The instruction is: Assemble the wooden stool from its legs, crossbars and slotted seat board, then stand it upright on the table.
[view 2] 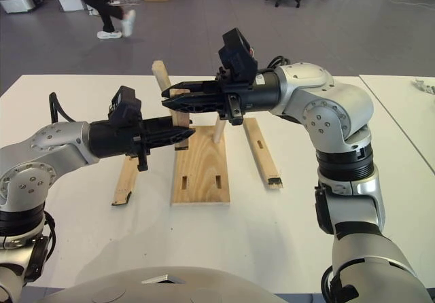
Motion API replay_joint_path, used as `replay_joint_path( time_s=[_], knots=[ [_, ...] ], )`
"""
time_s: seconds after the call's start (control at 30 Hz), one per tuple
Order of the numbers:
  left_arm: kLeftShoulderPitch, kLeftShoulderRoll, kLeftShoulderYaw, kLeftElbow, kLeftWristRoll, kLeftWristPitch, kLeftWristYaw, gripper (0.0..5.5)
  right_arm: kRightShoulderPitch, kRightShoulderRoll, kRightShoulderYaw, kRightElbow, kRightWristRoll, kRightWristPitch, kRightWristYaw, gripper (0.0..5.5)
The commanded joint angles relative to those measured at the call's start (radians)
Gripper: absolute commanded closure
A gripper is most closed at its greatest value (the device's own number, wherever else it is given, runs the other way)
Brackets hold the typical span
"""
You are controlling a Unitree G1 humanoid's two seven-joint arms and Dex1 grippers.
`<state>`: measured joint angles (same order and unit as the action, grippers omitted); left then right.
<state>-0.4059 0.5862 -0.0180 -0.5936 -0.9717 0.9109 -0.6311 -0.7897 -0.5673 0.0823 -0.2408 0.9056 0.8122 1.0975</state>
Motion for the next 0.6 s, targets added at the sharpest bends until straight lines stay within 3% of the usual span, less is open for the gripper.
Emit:
replay_joint_path(
  time_s=[0.03, 0.17, 0.2, 0.3, 0.47, 0.6],
  knots=[
    [0.005, 0.021, -0.015, -0.007, 0.019, -0.012, -0.033, 4.83, -0.035, -0.001, 0.013, -0.021, -0.016, -0.003, 0.026, 5.07],
    [0.026, 0.013, -0.016, -0.017, 0.015, -0.021, -0.044, 4.88, -0.017, -0.005, 0.027, -0.040, -0.036, -0.013, 0.045, 5.07],
    [0.036, 0.011, -0.015, -0.022, 0.013, -0.024, -0.045, 4.89, -0.011, -0.004, 0.032, -0.041, -0.046, -0.015, 0.038, 4.66],
    [0.153, -0.015, 0.031, -0.017, 0.037, -0.068, 0.001, 5.09, 0.044, 0.006, 0.003, -0.055, -0.082, -0.028, -0.042, 4.16],
    [0.412, -0.130, 0.309, 0.102, 0.073, -0.243, 0.136, 5.10, 0.243, 0.001, -0.288, -0.074, -0.049, -0.036, -0.288, 4.12],
    [0.450, -0.304, 0.394, 0.243, 0.128, -0.371, 0.328, 5.10, 0.423, 0.054, -0.427, -0.135, -0.024, -0.036, -0.471, 4.12]
  ],
)
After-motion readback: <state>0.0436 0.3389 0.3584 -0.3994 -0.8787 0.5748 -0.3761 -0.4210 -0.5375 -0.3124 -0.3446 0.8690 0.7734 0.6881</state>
